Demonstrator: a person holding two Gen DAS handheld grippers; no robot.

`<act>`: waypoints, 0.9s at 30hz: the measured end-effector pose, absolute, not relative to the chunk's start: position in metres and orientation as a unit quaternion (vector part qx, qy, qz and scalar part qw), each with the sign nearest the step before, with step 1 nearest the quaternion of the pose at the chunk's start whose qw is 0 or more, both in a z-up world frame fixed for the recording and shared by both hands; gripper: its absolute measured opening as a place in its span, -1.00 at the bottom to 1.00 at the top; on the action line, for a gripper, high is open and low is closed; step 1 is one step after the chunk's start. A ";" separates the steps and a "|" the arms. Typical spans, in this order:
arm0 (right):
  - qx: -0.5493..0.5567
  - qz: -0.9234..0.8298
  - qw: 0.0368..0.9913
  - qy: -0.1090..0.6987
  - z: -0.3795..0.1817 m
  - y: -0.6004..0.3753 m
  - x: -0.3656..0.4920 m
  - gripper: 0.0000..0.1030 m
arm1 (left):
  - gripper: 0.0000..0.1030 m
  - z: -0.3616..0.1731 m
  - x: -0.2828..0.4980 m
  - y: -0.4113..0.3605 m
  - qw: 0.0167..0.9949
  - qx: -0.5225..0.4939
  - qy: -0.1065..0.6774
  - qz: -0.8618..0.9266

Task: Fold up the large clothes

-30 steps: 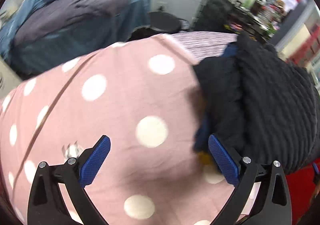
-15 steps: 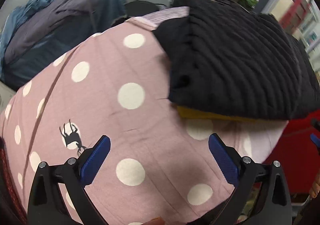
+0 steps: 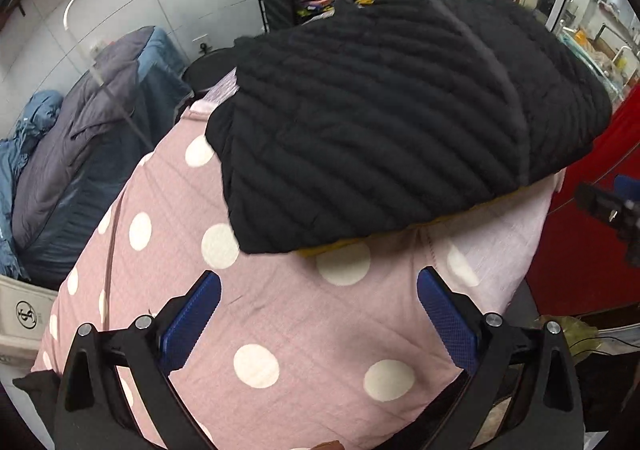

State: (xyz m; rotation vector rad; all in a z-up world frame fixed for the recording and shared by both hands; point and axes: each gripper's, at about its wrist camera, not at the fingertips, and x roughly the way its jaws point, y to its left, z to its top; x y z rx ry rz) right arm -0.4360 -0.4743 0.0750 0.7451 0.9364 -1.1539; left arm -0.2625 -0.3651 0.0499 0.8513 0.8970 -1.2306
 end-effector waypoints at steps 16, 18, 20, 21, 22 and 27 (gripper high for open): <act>0.314 -0.514 0.663 0.445 0.070 -0.489 -0.429 0.69 | 0.88 0.064 -0.287 -0.384 0.623 0.373 0.418 -0.546; 0.310 -0.515 0.662 0.448 0.069 -0.491 -0.427 0.69 | 0.88 0.063 -0.288 -0.385 0.620 0.375 0.419 -0.546; 0.307 -0.516 0.661 0.450 0.068 -0.493 -0.426 0.69 | 0.88 0.061 -0.289 -0.387 0.616 0.377 0.422 -0.548; 0.307 -0.516 0.661 0.450 0.068 -0.494 -0.425 0.69 | 0.88 0.061 -0.289 -0.387 0.616 0.377 0.422 -0.547; 0.307 -0.516 0.661 0.450 0.068 -0.495 -0.425 0.69 | 0.88 0.060 -0.289 -0.388 0.617 0.377 0.423 -0.546; 0.305 -0.521 0.654 0.455 0.067 -0.500 -0.424 0.69 | 0.88 0.061 -0.288 -0.392 0.618 0.379 0.418 -0.548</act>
